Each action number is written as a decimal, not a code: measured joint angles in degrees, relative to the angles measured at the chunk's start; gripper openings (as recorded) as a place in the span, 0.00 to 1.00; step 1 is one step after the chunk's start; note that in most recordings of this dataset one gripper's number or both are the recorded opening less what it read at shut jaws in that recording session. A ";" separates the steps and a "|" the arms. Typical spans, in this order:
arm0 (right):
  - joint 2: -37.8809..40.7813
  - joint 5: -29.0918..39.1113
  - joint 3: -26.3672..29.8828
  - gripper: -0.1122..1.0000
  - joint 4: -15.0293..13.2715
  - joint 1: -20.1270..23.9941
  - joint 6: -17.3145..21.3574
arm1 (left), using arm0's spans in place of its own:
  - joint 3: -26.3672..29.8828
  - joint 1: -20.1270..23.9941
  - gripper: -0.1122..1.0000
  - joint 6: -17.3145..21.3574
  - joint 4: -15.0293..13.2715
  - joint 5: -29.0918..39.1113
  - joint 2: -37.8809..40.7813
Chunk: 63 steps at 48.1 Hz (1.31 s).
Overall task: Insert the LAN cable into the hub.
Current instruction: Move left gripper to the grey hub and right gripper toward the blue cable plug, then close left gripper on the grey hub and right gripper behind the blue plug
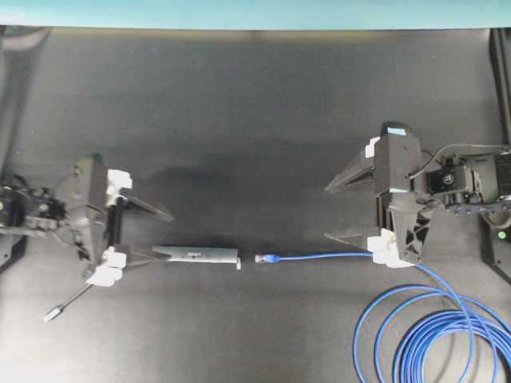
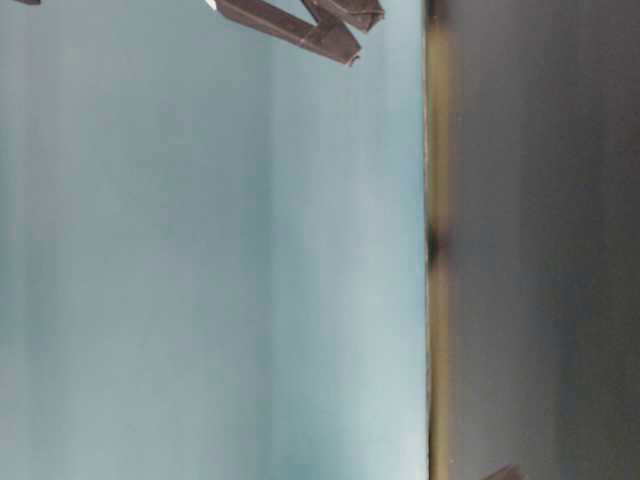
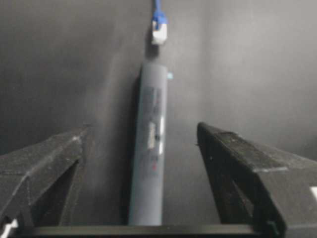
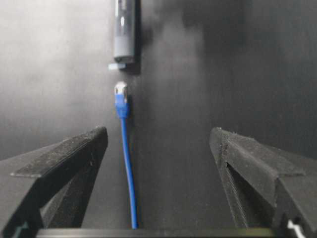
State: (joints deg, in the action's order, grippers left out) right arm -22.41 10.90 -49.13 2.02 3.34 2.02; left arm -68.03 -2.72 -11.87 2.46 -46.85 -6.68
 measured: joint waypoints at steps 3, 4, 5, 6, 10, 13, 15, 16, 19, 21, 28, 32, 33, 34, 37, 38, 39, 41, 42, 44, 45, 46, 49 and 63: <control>-0.09 0.00 0.00 0.83 0.00 0.00 0.44 | 0.18 -0.35 0.82 0.09 0.00 -2.37 2.37; -0.09 0.09 0.00 0.83 -0.09 0.00 0.62 | 0.18 -0.35 0.82 0.00 0.00 -3.25 3.34; -0.09 0.00 -0.09 0.83 -0.09 0.00 0.97 | 0.26 -0.44 0.82 -0.09 0.00 -4.04 4.22; -0.09 0.00 0.00 0.83 -0.09 0.00 1.14 | 0.26 -0.53 0.82 -0.18 0.00 -5.01 5.19; -0.09 -0.09 -0.09 0.83 -0.09 0.00 1.85 | 0.70 -0.88 0.82 -0.26 0.00 -8.61 8.53; -0.09 -0.09 -0.09 0.83 -0.09 0.00 2.46 | 1.23 -1.05 0.82 -0.35 0.00 -10.63 10.46; -0.09 -0.09 0.00 0.83 -0.09 0.00 2.72 | 1.93 -1.32 0.82 -0.26 0.00 -11.87 12.04; -0.09 -0.18 0.00 0.83 -0.09 0.00 2.81 | 2.29 -1.41 0.82 -0.35 0.00 -12.22 12.74; 0.00 -0.18 -0.09 0.83 -0.09 0.00 2.99 | 3.43 -1.58 0.82 -0.35 0.00 -12.83 14.85; -0.09 -0.18 0.00 0.83 -0.09 0.00 3.08 | 4.31 -1.76 0.82 -0.35 0.00 -13.01 16.26; -0.09 -0.18 0.00 0.83 0.00 0.00 3.16 | 5.80 -2.37 0.81 -0.35 0.00 -13.27 20.13; 0.00 -0.18 0.00 0.83 0.00 -0.09 3.25 | 6.33 -2.64 0.80 -0.35 0.00 -13.80 21.97; 0.00 -0.18 -0.09 0.83 0.00 0.00 3.25 | 6.42 -2.64 0.79 -0.26 0.00 -13.89 22.41; 0.00 -0.18 -0.09 0.83 0.00 0.00 3.34 | 6.50 -2.64 0.78 -0.09 0.00 -14.06 22.76; 0.00 -0.18 0.00 0.83 0.09 0.00 3.87 | 6.68 -2.64 0.75 -0.26 0.00 -14.50 23.38; 0.00 -0.18 0.00 0.83 0.09 0.00 4.13 | 6.68 -2.64 0.74 -0.26 0.00 -14.59 23.47; 0.00 -0.18 0.00 0.83 0.09 -0.09 4.31 | 6.77 -2.64 0.74 -0.18 0.00 -14.68 23.64; 0.00 -0.18 -0.09 0.82 0.09 -0.09 4.57 | 6.86 -2.64 0.72 -0.18 0.00 -14.77 24.08; 0.00 -0.18 0.00 0.83 0.09 0.00 4.66 | 6.86 -2.64 0.71 -0.26 0.00 -14.77 24.17; 0.09 -0.18 -0.09 0.82 0.09 0.00 4.75 | 6.94 -2.64 0.69 -0.18 0.00 -14.85 24.43; 0.09 -0.18 -0.09 0.82 0.09 0.00 4.75 | 6.94 -2.64 0.67 -0.26 0.00 -14.77 24.52; 0.09 -0.18 -0.09 0.82 0.09 0.00 4.75 | 7.03 -2.72 0.66 -0.18 0.00 -14.85 24.52; 0.09 -0.18 -0.09 0.82 0.09 0.18 4.83 | 6.94 -2.64 0.60 -0.09 0.00 -14.68 24.61; 0.26 -3.43 -2.11 0.82 0.09 1.05 4.92 | 7.03 -2.55 0.36 1.58 0.00 -12.30 23.29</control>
State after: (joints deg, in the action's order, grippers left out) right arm -22.15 7.47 -51.24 2.11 4.39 6.94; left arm -61.00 -5.27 -10.28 2.46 -59.15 16.61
